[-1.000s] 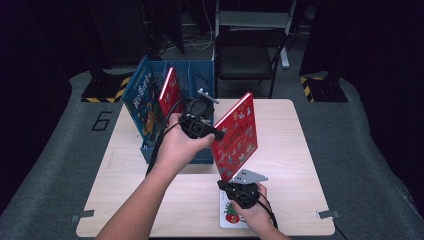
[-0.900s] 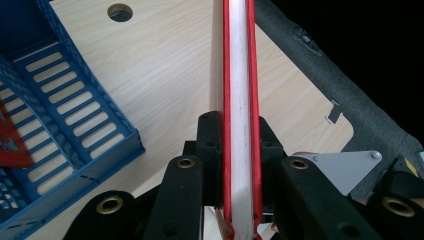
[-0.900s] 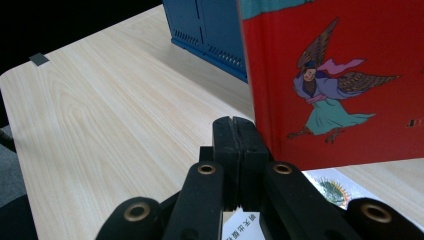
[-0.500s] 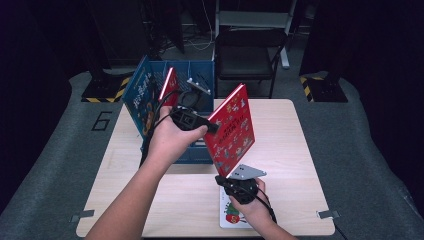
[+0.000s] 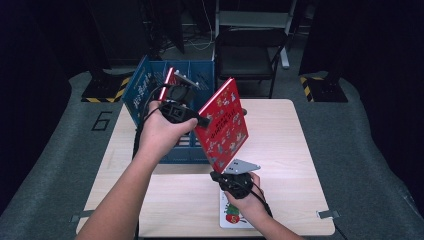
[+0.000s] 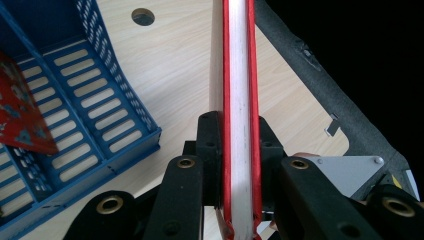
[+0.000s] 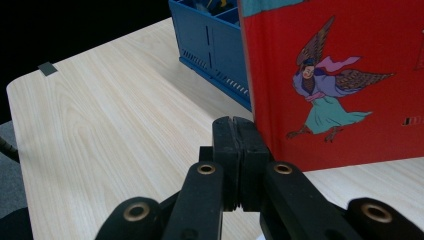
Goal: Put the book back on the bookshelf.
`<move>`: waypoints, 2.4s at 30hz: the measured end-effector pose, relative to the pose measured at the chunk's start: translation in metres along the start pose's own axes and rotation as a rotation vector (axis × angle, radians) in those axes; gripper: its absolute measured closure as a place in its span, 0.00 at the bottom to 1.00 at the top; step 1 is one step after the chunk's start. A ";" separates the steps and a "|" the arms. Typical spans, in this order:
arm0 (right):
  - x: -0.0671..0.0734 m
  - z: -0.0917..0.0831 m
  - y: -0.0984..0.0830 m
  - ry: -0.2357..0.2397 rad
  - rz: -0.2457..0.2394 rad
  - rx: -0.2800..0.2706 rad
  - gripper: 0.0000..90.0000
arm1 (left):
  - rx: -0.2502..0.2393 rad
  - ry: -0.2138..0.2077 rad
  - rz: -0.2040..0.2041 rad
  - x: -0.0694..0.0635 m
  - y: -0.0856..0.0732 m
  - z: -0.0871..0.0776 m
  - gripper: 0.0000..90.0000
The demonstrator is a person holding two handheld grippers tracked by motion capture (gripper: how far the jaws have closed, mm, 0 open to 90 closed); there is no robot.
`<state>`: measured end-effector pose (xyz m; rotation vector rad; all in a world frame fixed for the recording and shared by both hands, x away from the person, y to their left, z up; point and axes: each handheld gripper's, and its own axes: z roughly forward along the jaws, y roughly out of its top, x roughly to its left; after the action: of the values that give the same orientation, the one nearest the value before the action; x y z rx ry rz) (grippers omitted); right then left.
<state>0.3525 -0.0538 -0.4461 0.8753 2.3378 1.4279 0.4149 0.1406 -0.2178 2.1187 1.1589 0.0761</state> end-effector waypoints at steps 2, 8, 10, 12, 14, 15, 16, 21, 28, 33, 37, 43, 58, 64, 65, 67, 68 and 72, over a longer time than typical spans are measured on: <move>0.001 0.002 0.002 0.001 -0.003 0.001 0.99 | -0.001 -0.002 -0.013 0.005 0.000 -0.003 0.88; 0.003 0.009 0.009 0.009 -0.018 0.001 0.99 | -0.006 0.006 -0.033 0.014 -0.001 -0.010 0.88; 0.004 0.011 0.012 0.010 -0.016 0.006 0.99 | -0.008 0.010 -0.038 0.017 -0.001 -0.012 0.88; 0.004 0.013 0.014 0.013 -0.012 0.002 0.99 | -0.012 0.014 -0.049 0.019 -0.001 -0.015 0.88; 0.004 0.015 0.017 0.018 -0.007 0.001 0.99 | -0.017 0.015 -0.058 0.022 -0.001 -0.018 0.88; 0.004 0.016 0.019 0.021 -0.007 0.001 0.99 | -0.019 0.017 -0.065 0.023 -0.002 -0.020 0.88; 0.005 0.017 0.020 0.019 -0.010 0.001 0.99 | -0.020 0.017 -0.066 0.025 -0.002 -0.022 0.88; 0.006 0.022 0.029 0.027 -0.027 0.004 0.99 | -0.030 0.031 -0.088 0.029 -0.001 -0.029 0.88; 0.003 0.030 0.042 0.039 -0.022 0.007 0.99 | -0.030 0.040 -0.136 0.042 0.004 -0.038 0.88; 0.001 0.035 0.050 0.048 -0.016 0.008 0.99 | -0.030 0.054 -0.160 0.049 0.007 -0.044 0.88; 0.000 0.039 0.056 0.058 -0.045 0.012 0.99 | -0.033 0.065 -0.171 0.051 0.009 -0.048 0.88; -0.001 0.045 0.062 0.064 -0.050 0.018 0.99 | -0.035 0.074 -0.197 0.058 0.008 -0.052 0.88; 0.006 0.066 0.072 0.093 -0.062 0.043 0.98 | -0.058 0.120 -0.276 0.076 0.000 -0.060 0.88; 0.004 0.075 0.076 0.115 -0.058 0.052 0.98 | -0.057 0.135 -0.296 0.082 -0.001 -0.063 0.88; 0.004 0.076 0.077 0.121 -0.055 0.052 0.98 | -0.056 0.140 -0.296 0.083 -0.001 -0.064 0.88; 0.003 0.079 0.078 0.123 -0.059 0.055 0.98 | -0.051 0.146 -0.301 0.084 -0.001 -0.064 0.88; 0.003 0.080 0.079 0.125 -0.065 0.054 0.98 | -0.051 0.149 -0.302 0.084 -0.001 -0.065 0.88; 0.004 0.085 0.082 0.134 -0.062 0.059 0.98 | -0.047 0.161 -0.297 0.085 0.000 -0.068 0.88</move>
<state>0.4219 0.0364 -0.4146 0.7356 2.4938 1.4405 0.4407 0.2429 -0.1906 1.9051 1.5392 0.1376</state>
